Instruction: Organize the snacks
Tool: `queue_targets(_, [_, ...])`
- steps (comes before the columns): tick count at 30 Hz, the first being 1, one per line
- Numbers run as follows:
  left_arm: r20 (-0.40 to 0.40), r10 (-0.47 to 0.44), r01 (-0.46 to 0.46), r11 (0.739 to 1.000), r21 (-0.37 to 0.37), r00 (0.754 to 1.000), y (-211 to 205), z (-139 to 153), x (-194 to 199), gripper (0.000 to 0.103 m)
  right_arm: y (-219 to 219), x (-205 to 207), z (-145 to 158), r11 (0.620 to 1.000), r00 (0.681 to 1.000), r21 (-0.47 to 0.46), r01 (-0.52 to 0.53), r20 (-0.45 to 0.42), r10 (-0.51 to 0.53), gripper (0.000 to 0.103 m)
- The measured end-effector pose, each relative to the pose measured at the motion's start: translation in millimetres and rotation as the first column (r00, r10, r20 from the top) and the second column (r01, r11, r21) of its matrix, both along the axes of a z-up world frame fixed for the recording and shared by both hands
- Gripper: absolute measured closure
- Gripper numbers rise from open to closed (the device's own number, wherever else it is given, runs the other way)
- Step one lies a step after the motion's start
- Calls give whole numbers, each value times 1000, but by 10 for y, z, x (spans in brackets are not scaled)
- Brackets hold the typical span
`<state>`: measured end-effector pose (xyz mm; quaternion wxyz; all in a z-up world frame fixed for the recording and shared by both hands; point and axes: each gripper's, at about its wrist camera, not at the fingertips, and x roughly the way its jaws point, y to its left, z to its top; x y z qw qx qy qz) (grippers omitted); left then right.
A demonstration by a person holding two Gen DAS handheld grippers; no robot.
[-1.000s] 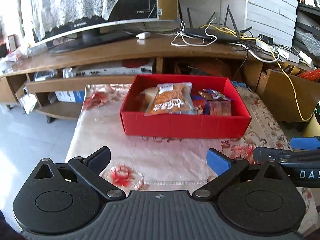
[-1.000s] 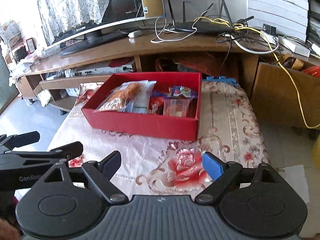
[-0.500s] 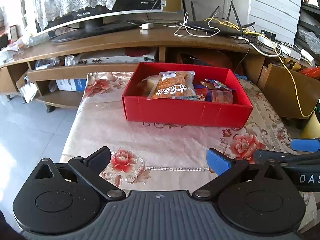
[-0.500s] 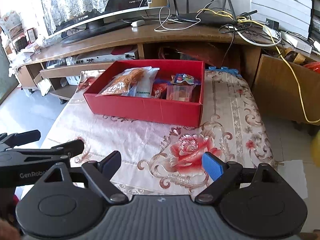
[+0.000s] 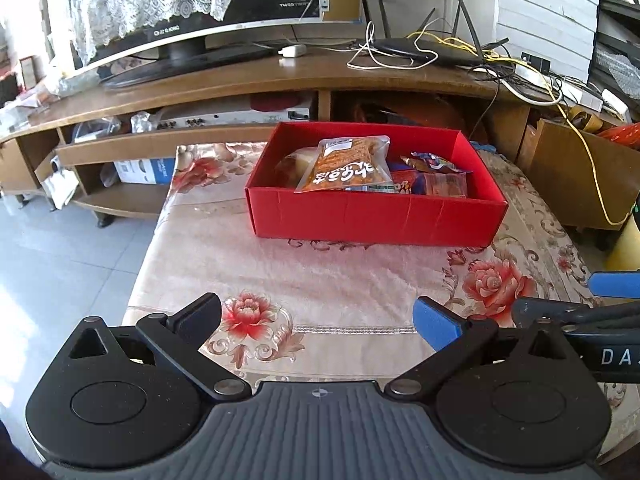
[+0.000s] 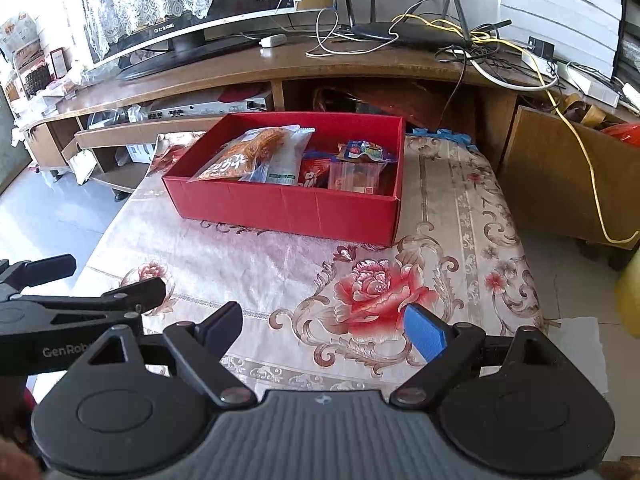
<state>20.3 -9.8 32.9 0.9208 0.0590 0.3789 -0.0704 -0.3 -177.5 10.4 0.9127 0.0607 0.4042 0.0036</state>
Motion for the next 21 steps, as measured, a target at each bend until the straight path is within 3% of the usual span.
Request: queue_targets(21, [-12,-14,14,1000,11,1000,-4,-21,-36,0,7,-40,18,1000,1000,-5,1,4,-1,18])
